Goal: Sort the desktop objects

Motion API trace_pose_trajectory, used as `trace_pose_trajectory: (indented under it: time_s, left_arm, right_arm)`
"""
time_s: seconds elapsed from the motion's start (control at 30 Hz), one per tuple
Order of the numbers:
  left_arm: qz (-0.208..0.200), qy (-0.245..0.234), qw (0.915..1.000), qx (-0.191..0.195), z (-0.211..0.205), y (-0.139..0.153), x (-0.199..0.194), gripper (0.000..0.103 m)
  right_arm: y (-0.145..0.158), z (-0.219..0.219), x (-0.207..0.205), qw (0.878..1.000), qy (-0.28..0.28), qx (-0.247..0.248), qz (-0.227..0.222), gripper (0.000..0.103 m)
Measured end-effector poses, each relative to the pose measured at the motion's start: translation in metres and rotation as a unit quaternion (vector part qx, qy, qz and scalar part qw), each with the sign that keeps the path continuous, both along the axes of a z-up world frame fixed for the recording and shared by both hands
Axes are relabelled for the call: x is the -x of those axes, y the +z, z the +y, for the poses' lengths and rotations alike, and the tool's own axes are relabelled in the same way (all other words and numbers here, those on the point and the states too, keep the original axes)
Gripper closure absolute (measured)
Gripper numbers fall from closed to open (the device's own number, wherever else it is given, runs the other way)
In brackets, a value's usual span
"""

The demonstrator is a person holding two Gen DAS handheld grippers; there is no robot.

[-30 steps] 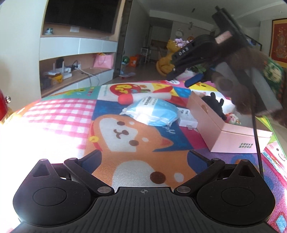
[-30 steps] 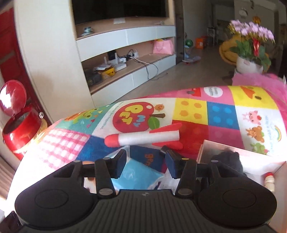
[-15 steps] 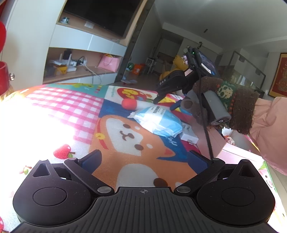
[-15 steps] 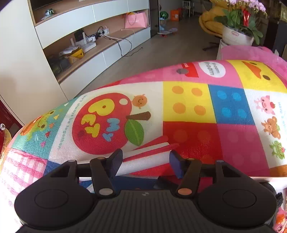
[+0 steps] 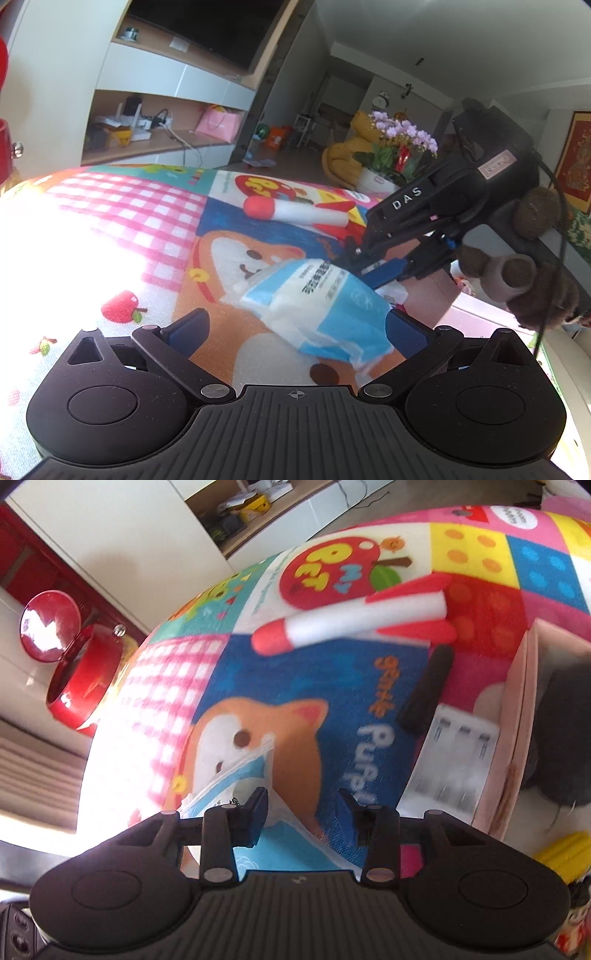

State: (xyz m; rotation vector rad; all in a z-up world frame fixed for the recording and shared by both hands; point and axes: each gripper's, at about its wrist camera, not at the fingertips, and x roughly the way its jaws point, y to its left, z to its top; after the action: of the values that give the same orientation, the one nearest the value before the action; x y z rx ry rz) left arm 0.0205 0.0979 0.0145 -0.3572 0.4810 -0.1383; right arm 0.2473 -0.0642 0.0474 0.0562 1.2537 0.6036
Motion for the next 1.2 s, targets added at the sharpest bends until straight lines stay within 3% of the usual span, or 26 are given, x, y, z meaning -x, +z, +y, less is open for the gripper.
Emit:
trace_pose_trajectory:
  time_s: [0.07, 0.13, 0.23, 0.3, 0.43, 0.47, 0.53, 0.6, 0.73, 0.83, 1.03, 1.1, 1.2]
  left_arm:
    - [-0.002, -0.001, 1.0000, -0.004, -0.001, 0.001, 0.001, 0.000]
    - [-0.002, -0.002, 1.0000, -0.010, -0.003, 0.001, 0.001, 0.000]
    - [-0.002, -0.004, 0.9998, -0.017, -0.005, 0.002, 0.001, 0.000]
    - [-0.002, -0.004, 0.9999, -0.015, -0.005, 0.002, 0.001, 0.000]
    - [0.000, -0.004, 1.0000, 0.002, 0.000, 0.000, 0.000, 0.000]
    - [0.000, -0.004, 1.0000, 0.005, 0.000, 0.000, 0.000, 0.000]
    - [0.000, -0.004, 1.0000, 0.008, 0.001, 0.000, 0.000, 0.000]
    - [-0.001, -0.004, 0.9999, 0.010, 0.002, 0.000, 0.001, 0.000]
    - [-0.002, -0.004, 0.9999, 0.009, 0.001, 0.000, 0.002, 0.000]
    - [-0.002, -0.004, 1.0000, 0.007, 0.001, 0.000, 0.001, 0.000]
    - [-0.004, -0.002, 0.9999, 0.011, 0.002, 0.000, 0.000, 0.000]
    - [-0.001, -0.002, 0.9999, 0.012, 0.003, 0.000, 0.000, 0.000]
    - [0.000, -0.002, 0.9999, 0.012, 0.003, -0.001, 0.000, 0.000]
  right_arm:
    - [0.005, 0.002, 0.015, 1.000, 0.025, -0.003, -0.002, 0.062]
    - [0.023, 0.001, 0.022, 0.998, 0.025, 0.006, -0.060, 0.061]
    - [0.043, -0.008, 0.000, 0.991, -0.046, 0.033, -0.124, 0.052]
    - [0.042, -0.009, -0.024, 0.983, -0.088, 0.066, -0.146, 0.052]
    - [0.015, -0.009, -0.068, 0.976, -0.153, 0.103, -0.114, 0.053]
    - [0.009, -0.008, -0.073, 0.975, -0.160, 0.110, -0.111, 0.059]
    - [0.006, 0.002, -0.076, 0.972, -0.145, 0.135, -0.128, 0.061]
    - [0.002, 0.009, -0.077, 0.975, -0.130, 0.137, -0.121, 0.069]
    - [0.004, 0.022, -0.057, 0.971, -0.086, 0.163, -0.149, 0.084]
    - [0.004, 0.026, -0.047, 0.970, -0.069, 0.174, -0.158, 0.082]
    - [-0.011, 0.021, -0.064, 0.961, -0.127, 0.194, -0.151, 0.074]
    - [-0.015, 0.017, -0.069, 0.964, -0.137, 0.180, -0.143, 0.076]
    - [0.000, 0.016, -0.054, 0.971, -0.108, 0.154, -0.149, 0.084]
